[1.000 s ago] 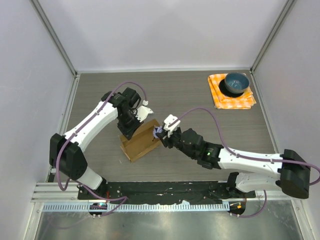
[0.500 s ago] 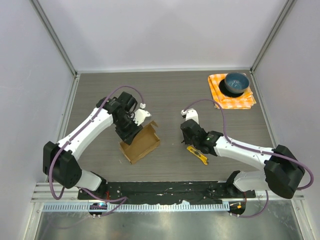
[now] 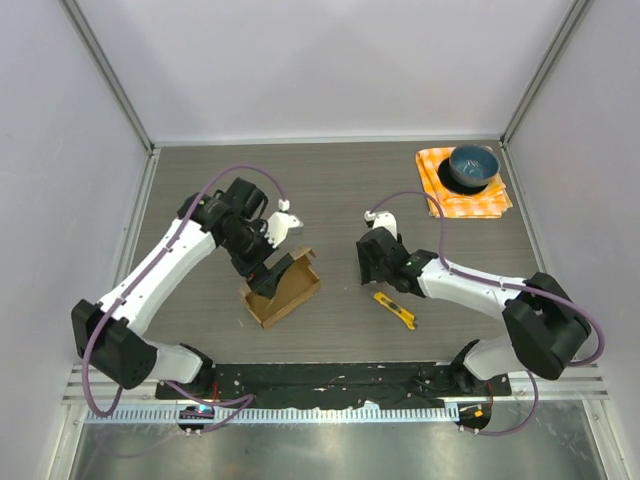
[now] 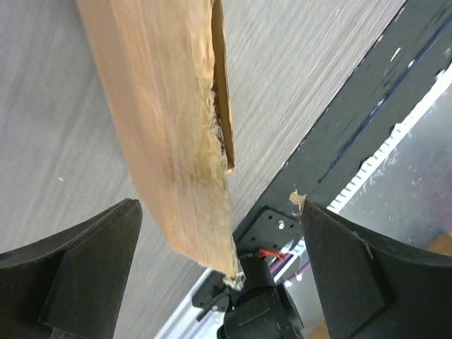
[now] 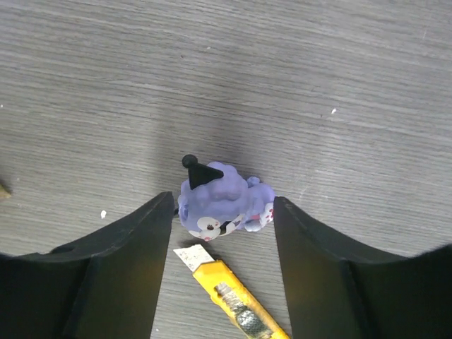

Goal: Unpack the express box
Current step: Place the product at the center of the board, then reset both arms

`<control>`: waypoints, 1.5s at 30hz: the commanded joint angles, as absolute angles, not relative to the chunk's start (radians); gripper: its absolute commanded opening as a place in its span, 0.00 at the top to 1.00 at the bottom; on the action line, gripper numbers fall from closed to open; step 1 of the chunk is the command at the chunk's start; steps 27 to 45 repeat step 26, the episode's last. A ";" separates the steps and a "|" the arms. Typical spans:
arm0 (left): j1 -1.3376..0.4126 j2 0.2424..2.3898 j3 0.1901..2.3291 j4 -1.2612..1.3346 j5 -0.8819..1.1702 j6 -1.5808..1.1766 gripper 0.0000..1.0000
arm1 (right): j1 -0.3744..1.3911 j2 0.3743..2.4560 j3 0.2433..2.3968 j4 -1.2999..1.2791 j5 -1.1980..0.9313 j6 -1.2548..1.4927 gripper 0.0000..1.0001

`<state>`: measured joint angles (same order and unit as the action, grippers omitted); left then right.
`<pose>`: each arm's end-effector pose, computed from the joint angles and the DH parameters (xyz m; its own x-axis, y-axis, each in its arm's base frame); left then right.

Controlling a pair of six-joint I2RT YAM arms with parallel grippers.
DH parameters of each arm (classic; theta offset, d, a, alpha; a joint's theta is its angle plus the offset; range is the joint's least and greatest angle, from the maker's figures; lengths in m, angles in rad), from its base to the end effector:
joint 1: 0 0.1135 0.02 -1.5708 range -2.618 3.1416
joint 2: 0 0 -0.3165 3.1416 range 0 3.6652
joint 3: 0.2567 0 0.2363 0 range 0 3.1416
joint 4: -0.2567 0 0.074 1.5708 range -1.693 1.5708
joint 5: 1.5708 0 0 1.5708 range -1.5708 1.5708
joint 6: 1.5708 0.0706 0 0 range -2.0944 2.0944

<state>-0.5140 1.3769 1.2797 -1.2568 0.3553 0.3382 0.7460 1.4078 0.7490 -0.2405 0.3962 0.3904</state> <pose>0.1816 -0.1308 0.3247 -0.6277 0.7116 -0.3156 0.7785 0.5761 -0.2491 0.2187 0.1650 0.2244 -0.7029 -0.1715 -0.6903 -0.1971 0.9794 -0.0426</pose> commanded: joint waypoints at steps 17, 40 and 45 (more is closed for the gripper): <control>-0.511 1.039 1.333 -1.278 0.164 0.279 0.00 | 0.744 1.132 0.993 -0.428 0.296 0.356 0.04; -0.509 0.885 1.169 -1.166 -0.078 0.201 0.00 | 0.744 1.083 0.968 -0.420 0.268 0.344 0.03; -0.509 0.885 1.169 -1.166 -0.078 0.201 0.00 | 0.744 1.083 0.968 -0.420 0.268 0.344 0.03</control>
